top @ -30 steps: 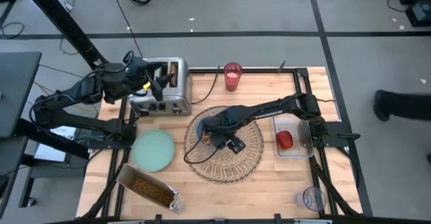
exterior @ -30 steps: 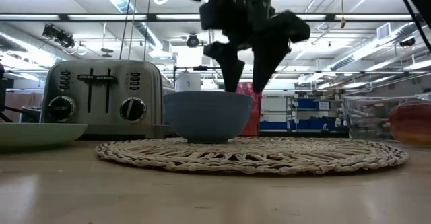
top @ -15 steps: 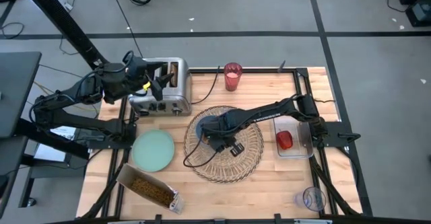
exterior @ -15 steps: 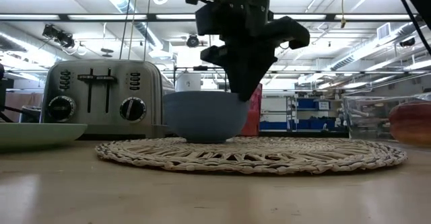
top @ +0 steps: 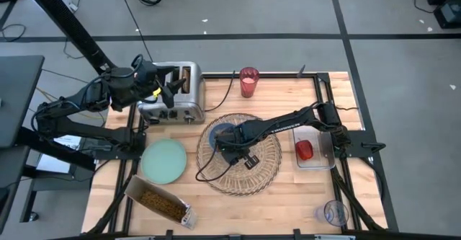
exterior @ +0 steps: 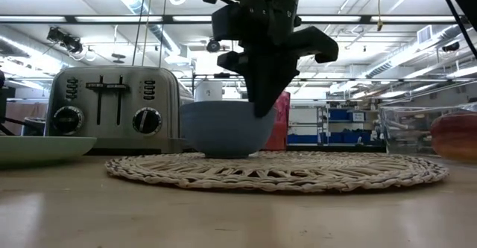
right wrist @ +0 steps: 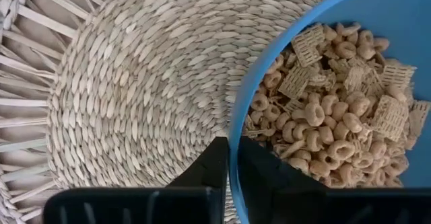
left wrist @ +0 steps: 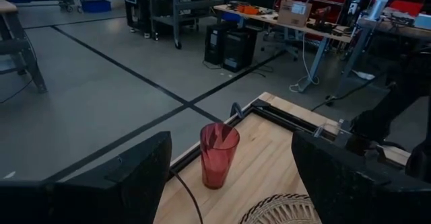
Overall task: Arrange a breakfast setting
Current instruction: Adjust the blue bowl on the brown mat
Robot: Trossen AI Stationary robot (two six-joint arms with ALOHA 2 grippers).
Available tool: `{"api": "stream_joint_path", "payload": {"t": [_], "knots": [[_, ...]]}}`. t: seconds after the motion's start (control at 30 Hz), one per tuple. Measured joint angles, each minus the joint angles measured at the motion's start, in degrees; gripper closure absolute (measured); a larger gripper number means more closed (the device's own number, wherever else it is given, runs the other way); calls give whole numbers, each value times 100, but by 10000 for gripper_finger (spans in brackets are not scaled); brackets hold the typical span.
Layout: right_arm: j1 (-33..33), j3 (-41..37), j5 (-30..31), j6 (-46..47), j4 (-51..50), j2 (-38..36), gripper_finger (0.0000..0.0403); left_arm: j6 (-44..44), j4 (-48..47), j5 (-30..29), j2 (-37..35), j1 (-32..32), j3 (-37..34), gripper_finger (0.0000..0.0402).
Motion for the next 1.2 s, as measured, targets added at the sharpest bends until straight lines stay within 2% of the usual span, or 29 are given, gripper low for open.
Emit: {"api": "stream_joint_path", "payload": {"t": [0.1, 0.37, 0.6, 0.73, 0.93, 1.07, 1.2], "knots": [[0, 0, 0, -5, -3, 0, 390, 0, 1, 0, 0, 0, 0, 88], [89, 54, 357, 110, -355, -92, 391, 2, 2, 0, 0, 0, 0, 88], [190, 11, 187, 1371, -1068, -669, 391, -3, 0, 0, 0, 0, 0, 88], [360, -495, 55, 1698, -944, -988, 391, -28, 0, 0, 0, 0, 0, 88], [517, -1292, 114, 1816, -290, -1045, 391, -67, 0, 0, 0, 0, 0, 88], [562, -1384, 386, 1836, -118, -1036, 391, -106, 0, 0, 0, 0, 0, 88], [573, -1384, 348, 1838, -76, -1038, 391, -108, -2, 0, 0, 0, 0, 88]]}}
